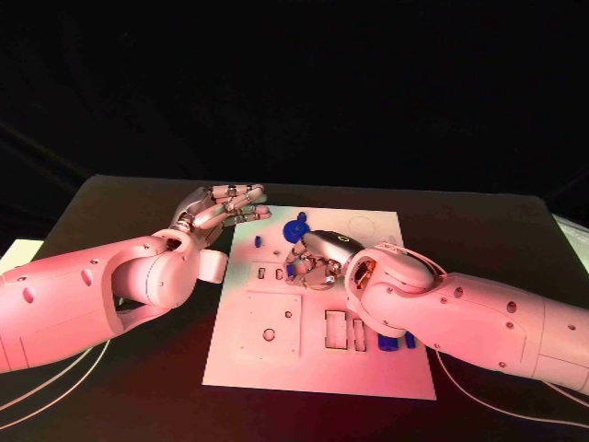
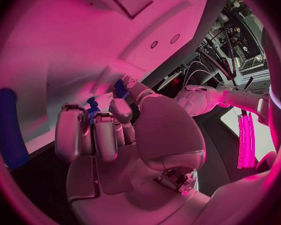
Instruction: Assemble the parts on the task board
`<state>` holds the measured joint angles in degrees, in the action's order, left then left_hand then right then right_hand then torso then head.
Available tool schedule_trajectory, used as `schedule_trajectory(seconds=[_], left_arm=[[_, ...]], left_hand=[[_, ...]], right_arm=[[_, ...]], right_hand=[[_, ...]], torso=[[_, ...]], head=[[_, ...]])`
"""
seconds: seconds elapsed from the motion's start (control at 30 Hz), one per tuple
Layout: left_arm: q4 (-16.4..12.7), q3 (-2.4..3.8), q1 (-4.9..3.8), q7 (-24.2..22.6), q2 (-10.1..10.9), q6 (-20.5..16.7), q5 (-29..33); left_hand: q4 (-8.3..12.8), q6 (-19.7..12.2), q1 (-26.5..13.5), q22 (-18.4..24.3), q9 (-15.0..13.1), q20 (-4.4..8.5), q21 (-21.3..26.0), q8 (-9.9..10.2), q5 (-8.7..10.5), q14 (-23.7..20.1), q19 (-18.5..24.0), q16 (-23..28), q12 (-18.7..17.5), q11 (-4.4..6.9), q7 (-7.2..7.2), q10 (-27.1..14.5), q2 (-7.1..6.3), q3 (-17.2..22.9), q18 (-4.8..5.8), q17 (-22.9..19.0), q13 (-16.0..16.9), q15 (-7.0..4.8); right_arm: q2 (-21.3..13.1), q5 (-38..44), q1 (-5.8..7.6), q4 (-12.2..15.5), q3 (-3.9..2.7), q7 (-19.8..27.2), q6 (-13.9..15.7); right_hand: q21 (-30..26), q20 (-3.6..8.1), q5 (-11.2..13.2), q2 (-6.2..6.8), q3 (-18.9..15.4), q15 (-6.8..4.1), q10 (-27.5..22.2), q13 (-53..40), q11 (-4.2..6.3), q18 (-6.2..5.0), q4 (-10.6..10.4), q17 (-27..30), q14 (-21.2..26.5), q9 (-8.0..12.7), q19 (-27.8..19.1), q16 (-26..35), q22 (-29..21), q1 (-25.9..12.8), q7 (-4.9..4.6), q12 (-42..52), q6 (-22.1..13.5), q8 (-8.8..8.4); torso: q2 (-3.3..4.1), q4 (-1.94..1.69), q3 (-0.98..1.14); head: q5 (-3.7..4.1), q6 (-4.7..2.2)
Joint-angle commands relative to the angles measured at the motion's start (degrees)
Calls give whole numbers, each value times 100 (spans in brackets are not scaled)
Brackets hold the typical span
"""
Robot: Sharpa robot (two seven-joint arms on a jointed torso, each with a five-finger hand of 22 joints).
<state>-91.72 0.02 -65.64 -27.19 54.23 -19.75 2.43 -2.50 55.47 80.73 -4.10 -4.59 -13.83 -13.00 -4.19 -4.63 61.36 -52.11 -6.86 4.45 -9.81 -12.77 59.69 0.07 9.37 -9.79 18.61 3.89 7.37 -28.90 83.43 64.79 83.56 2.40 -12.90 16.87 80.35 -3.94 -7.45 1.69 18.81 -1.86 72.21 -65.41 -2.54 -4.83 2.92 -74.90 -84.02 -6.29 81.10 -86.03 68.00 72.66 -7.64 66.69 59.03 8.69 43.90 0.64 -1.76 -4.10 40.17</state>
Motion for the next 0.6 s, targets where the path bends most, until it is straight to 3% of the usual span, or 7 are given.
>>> schedule_trajectory(seconds=[0.03,0.23,0.6], left_arm=[[-8,3,-2,-55,-4,81,-4],[-8,3,-2,-46,-6,88,-4],[1,3,-2,-39,-8,98,-4]], left_hand=[[-10,-25,-42,-3,-2,0,17,-11,-18,-22,21,37,6,-6,-1,-23,35,36,-71,-5,-7,3],[-8,-27,-44,-3,-2,-1,17,-10,-17,-21,22,40,6,-6,-2,-24,33,39,-71,-10,-7,4],[-7,-28,-47,-3,-1,-1,17,-9,-17,-21,22,42,6,-7,-4,-25,30,40,-71,-13,-7,4]], right_arm=[[-19,135,-37,-37,34,-209,-140],[-18,143,-37,-29,35,-176,-35],[-21,124,-37,5,37,-99,142]], right_hand=[[-24,-20,-39,72,-49,17,-65,54,-18,56,-3,-629,-415,19,-29,43,-12,-50,-12,-63,-90,-62],[-41,-75,-90,219,-160,83,-182,172,-98,53,-25,-611,-410,86,-42,58,-36,-133,-98,-176,-347,-190],[-54,-114,-86,335,-372,113,-275,267,-124,47,-81,-606,-408,111,-50,66,-53,-217,-117,-245,-449,-215]], torso=[[3,5,1],[2,0,3],[2,3,1]], head=[[1,4],[18,8],[31,21]])
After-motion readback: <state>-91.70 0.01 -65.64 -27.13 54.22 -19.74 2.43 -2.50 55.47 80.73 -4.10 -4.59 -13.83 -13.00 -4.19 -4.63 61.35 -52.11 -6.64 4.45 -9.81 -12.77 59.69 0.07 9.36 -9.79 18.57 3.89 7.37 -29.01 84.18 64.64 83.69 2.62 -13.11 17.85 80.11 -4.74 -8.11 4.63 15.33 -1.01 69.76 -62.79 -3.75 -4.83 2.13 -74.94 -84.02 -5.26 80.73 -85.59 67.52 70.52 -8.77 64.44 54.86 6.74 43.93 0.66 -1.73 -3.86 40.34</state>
